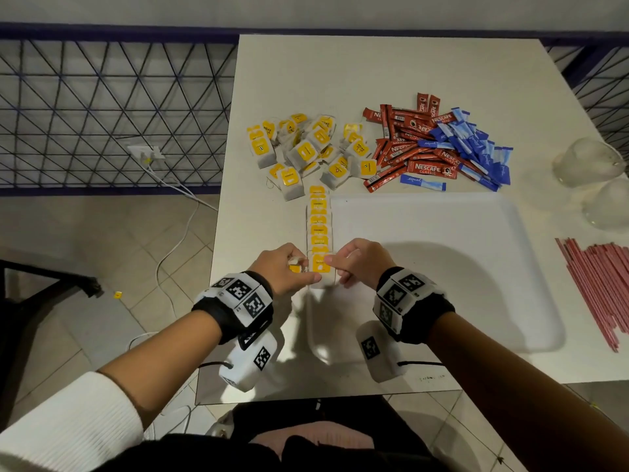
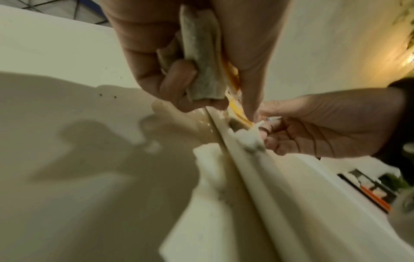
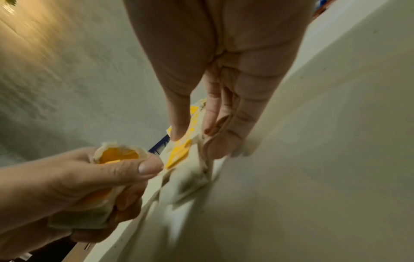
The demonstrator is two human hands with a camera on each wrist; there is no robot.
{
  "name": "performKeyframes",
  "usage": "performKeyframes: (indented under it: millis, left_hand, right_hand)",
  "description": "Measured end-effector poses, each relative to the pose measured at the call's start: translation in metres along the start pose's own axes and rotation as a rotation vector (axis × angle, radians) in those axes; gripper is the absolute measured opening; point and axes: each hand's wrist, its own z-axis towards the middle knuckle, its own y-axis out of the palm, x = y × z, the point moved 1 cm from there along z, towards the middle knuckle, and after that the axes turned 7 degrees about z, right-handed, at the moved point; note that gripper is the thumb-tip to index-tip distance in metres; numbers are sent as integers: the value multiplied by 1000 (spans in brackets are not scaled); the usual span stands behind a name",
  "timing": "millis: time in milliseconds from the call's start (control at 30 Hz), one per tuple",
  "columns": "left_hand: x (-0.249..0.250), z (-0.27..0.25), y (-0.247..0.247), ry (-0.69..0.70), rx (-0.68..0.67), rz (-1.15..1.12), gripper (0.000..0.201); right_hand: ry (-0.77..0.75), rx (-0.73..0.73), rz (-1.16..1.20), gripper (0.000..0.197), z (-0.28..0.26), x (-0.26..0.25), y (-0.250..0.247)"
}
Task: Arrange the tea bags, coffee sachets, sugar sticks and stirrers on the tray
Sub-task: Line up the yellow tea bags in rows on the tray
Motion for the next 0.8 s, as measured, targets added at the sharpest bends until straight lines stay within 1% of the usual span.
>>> performKeyframes:
  millis: [67, 100, 133, 167, 200, 233, 267, 300, 367, 467, 500, 600, 633, 733, 800]
  left_hand:
    - [1, 0, -10, -38, -13, -80, 31]
    - [2, 1, -16, -53, -37, -79, 35]
    - [4, 1, -22, -57, -92, -69, 41]
    - [7, 1, -28, -55, -160, -116, 50]
    - [11, 0, -32, -57, -241, -237, 59]
    - [14, -1, -34, -75, -322, -406, 67]
    - [17, -3, -36, -103, -385, -541, 72]
    - [19, -5, -38, -118, -422, -619, 76]
    - [17, -4, -37, -113, -442, -655, 81]
    - [14, -3, -38, -89, -429, -661, 77]
    - [13, -4, -39, -94, -429, -685, 76]
    - [17, -10, -45, -107, -395, -752, 72]
    - [20, -14, -49, -99, -374, -763, 64]
    - [18, -19, -57, -58, -253, -700, 31]
    - [12, -20, -62, -30, -169, -698, 20]
  right_hand:
    - [-49, 15, -32, 21, -5, -9, -5]
    - [-75, -5, -39, 20, -8, -15, -7]
    - [-95, -46, -31, 18, -12, -22, -8]
    - [-110, -99, -16, 17, -16, -28, -7]
    - [-121, -154, -8, 17, -20, -34, -5]
    - [-128, -200, -13, 18, -24, -38, -2]
    - [-131, -235, -25, 18, -28, -42, 3]
    - [-131, -262, -30, 18, -31, -45, 7]
    - [-116, -298, -18, 24, -35, -48, 17]
    - [-98, -281, -43, 31, -35, -51, 28]
    - [-96, -265, -40, 30, -35, -52, 30]
    - [-105, -233, 40, 19, -35, -57, 32]
    - [-115, -230, 55, 16, -35, -59, 31]
    - [-129, -229, 105, 15, -37, -68, 26]
    - [-119, -231, 147, 14, -37, -71, 23]
